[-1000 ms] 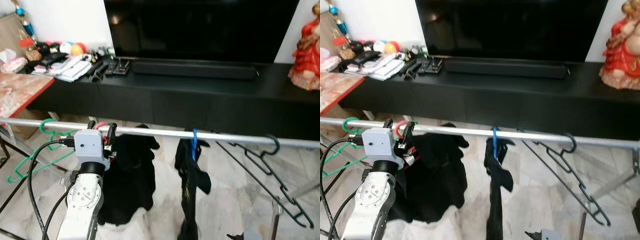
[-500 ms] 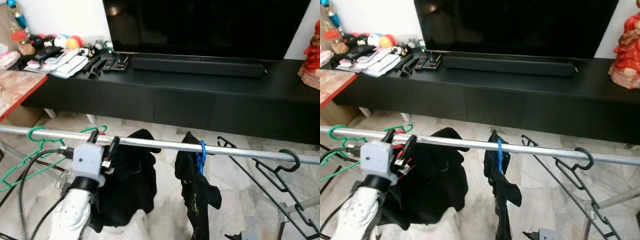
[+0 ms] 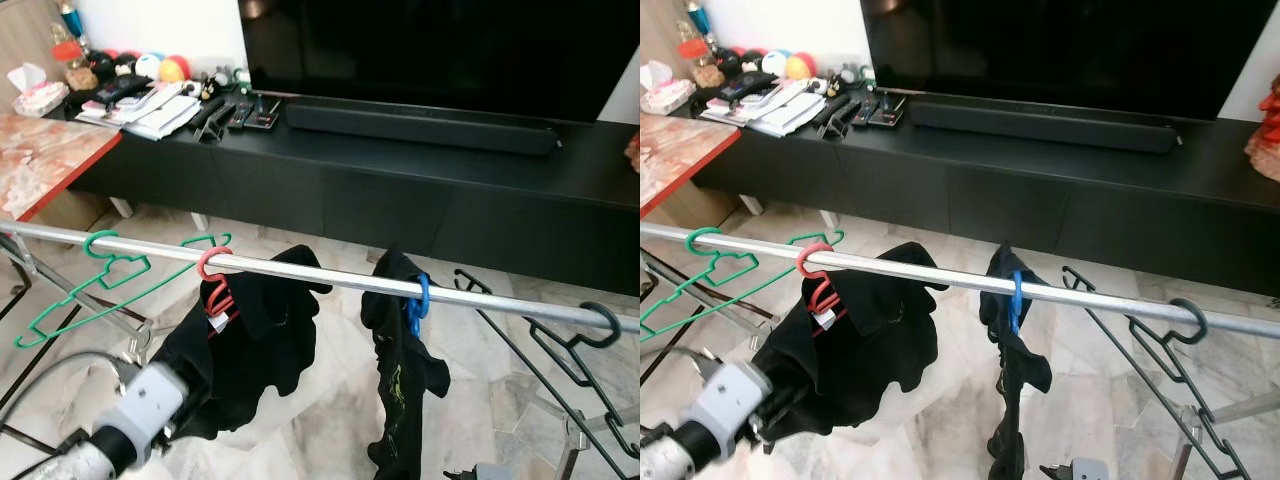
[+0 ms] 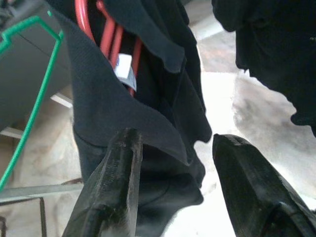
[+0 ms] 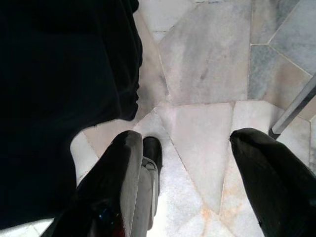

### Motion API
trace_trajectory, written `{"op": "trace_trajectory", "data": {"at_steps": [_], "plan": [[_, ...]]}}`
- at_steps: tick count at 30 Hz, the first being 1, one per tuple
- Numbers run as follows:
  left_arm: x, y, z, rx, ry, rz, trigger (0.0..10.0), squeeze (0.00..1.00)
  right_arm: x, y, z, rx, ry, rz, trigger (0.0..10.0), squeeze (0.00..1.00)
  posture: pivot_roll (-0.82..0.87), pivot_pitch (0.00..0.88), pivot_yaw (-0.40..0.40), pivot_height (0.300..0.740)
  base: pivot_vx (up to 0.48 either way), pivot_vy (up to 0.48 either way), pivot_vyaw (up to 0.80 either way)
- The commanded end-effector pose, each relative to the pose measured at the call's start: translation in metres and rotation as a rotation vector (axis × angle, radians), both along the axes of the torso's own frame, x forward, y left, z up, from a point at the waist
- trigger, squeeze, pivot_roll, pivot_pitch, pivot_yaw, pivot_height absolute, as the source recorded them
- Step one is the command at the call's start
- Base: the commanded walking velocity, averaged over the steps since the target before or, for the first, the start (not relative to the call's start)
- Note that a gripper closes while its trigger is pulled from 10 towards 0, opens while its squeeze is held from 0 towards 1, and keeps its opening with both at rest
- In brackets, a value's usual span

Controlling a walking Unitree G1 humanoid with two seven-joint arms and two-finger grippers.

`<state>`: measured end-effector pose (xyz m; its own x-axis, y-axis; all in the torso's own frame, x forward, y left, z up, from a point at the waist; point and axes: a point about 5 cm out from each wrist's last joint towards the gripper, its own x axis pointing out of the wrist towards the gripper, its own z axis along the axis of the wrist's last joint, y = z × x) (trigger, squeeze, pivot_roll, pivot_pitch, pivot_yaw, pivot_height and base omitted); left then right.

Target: Hang hanger

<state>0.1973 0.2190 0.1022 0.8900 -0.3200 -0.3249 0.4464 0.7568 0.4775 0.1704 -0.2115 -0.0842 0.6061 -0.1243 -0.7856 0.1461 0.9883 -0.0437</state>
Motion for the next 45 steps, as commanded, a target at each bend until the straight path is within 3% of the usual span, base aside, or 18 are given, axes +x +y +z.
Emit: {"op": "trace_trajectory", "data": {"at_steps": [1,5,7,8,10,11,14,21,30,36,45], "plan": [[0.004,0.007,0.0,0.017,0.019,0.015,10.0,0.0,-0.007,0.001,-0.003,0.005,0.022,-0.001,10.0,0.0,0.07,0.193,0.034,0.74,0.0,0.0,0.0],[0.013,0.007,0.001,-0.018,0.028,0.0,10.0,0.0,-0.006,0.002,-0.003,0.006,0.023,0.001,10.0,0.0,0.08,0.192,0.032,0.74,0.0,0.0,0.0],[0.028,0.001,0.001,-0.14,0.041,-0.017,10.0,0.0,-0.006,0.003,-0.003,0.01,0.022,0.003,10.0,0.0,0.07,0.186,0.038,0.74,0.0,0.0,0.0],[0.03,0.0,0.001,-0.154,0.046,-0.022,10.0,0.0,-0.006,0.004,-0.003,0.01,0.022,0.003,10.0,0.0,0.07,0.183,0.04,0.74,0.0,0.0,0.0],[0.032,-0.005,-0.001,-0.179,0.085,-0.068,10.0,0.0,-0.006,0.005,-0.003,0.013,0.02,0.001,10.0,0.0,0.06,0.179,0.044,0.74,0.0,0.0,0.0],[0.034,-0.014,-0.002,-0.19,0.133,-0.147,10.0,0.0,-0.006,0.005,-0.003,0.016,0.016,-0.004,10.0,0.0,0.05,0.175,0.05,0.74,0.0,0.0,0.0],[0.038,-0.021,-0.001,-0.194,0.15,-0.205,10.0,0.0,-0.006,0.006,-0.003,0.02,0.01,-0.018,10.0,0.0,0.04,0.17,0.055,0.74,0.0,0.0,0.0],[0.071,-0.016,0.017,-0.135,-0.061,-0.082,10.0,0.0,-0.006,0.008,-0.004,0.024,0.011,-0.022,10.0,0.0,0.03,0.159,0.062,0.74,0.0,0.0,0.0],[0.067,-0.002,0.038,-0.105,-0.108,-0.075,10.0,0.0,-0.007,0.009,-0.004,0.034,0.005,-0.029,10.0,0.0,0.03,0.148,0.065,0.74,0.0,0.0,0.0],[0.068,0.01,0.037,-0.085,-0.119,-0.044,10.0,0.0,-0.007,0.009,-0.004,0.039,0.007,-0.017,10.0,0.0,0.04,0.144,0.066,0.74,0.0,0.0,0.0],[0.069,0.001,0.028,-0.173,-0.084,-0.068,10.0,0.0,-0.007,0.009,-0.004,0.037,0.005,-0.027,10.0,0.0,0.03,0.154,0.066,0.74,0.0,0.0,0.0]]}}
